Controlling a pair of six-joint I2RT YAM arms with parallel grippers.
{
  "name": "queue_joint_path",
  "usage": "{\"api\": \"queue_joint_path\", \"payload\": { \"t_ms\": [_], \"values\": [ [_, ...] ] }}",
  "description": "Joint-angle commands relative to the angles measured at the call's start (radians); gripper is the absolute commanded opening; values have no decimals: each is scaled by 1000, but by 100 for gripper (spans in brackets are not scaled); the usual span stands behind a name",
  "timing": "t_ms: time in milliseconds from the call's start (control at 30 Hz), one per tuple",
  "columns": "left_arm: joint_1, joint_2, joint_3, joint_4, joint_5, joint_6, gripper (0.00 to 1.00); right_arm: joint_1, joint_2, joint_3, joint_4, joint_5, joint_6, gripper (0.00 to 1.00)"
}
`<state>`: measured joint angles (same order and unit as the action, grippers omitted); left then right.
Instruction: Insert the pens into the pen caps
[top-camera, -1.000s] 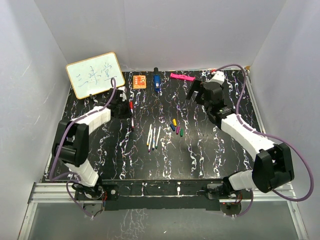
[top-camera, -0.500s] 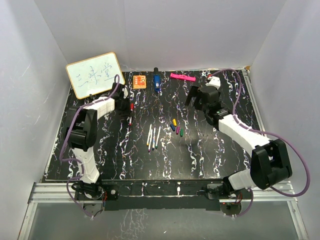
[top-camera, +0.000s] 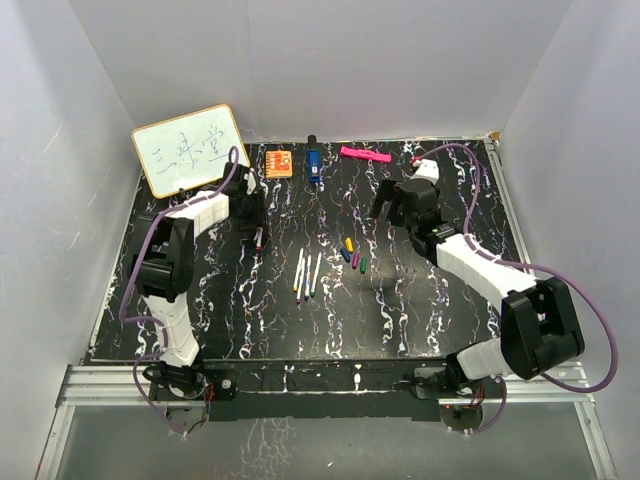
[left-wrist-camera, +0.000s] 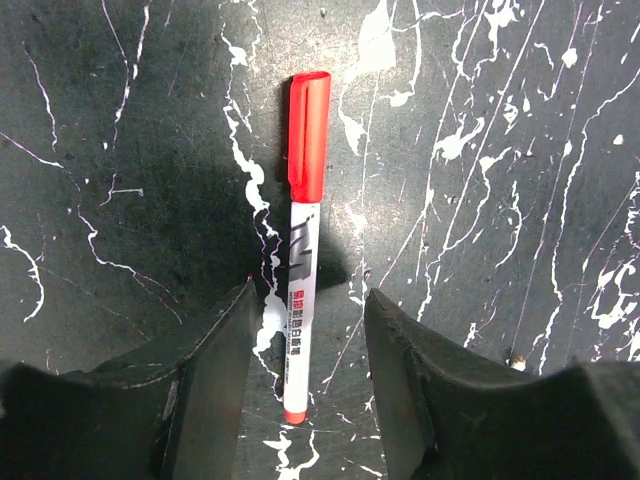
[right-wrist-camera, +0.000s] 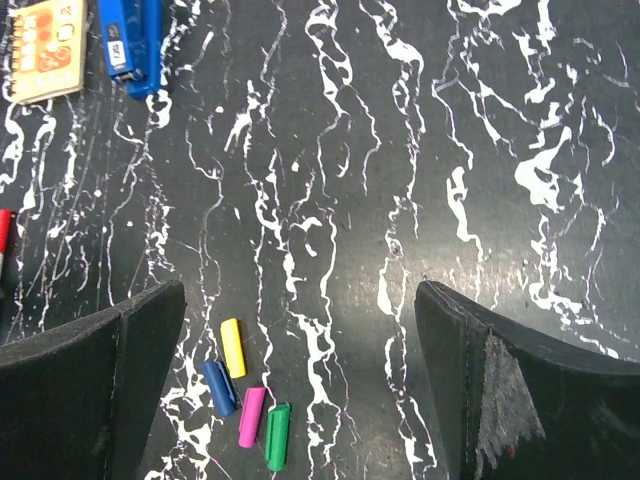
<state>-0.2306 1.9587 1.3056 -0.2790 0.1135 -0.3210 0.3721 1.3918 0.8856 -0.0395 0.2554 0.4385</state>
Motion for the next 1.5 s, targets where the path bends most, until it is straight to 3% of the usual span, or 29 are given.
{"api": "queue_joint_path", "payload": {
  "t_ms": [0,100,233,367,500,667,733,867,1000,1200,1333,1467],
  "values": [
    [7,-73,43,-39,4,2,47,0,-51,12,117,-36,-80,98],
    [8,-119,30,-46,20,3,49,0,-73,-4,156,-13,-107,98],
    [4,-211,-50,-10,73,-15,51,-11,-110,-59,222,70,-2,98],
    [-31,-294,-120,-18,80,-13,51,-32,-93,-69,226,-27,16,98],
    [-113,-347,-151,-66,46,1,49,-35,-59,-31,171,-28,28,96],
    [-225,-353,-162,-135,4,5,47,-35,-66,-36,185,-22,47,80],
    [-248,-342,-164,-150,-1,-4,47,-35,-68,-37,179,-12,53,71],
    [-285,-322,-151,-175,-31,-12,47,-36,-71,-48,161,4,58,61],
    [-327,-274,-111,-249,-114,-21,48,-36,-78,-74,177,-21,64,40],
    [-383,-205,-78,-276,-143,-36,48,-39,-57,-67,173,-27,51,37],
    [-394,-175,-65,-275,-152,-48,49,-49,-44,-64,171,-37,52,29],
    [-398,-156,-52,-281,-149,-52,49,-55,-39,-63,171,-50,61,31]
  ]
}}
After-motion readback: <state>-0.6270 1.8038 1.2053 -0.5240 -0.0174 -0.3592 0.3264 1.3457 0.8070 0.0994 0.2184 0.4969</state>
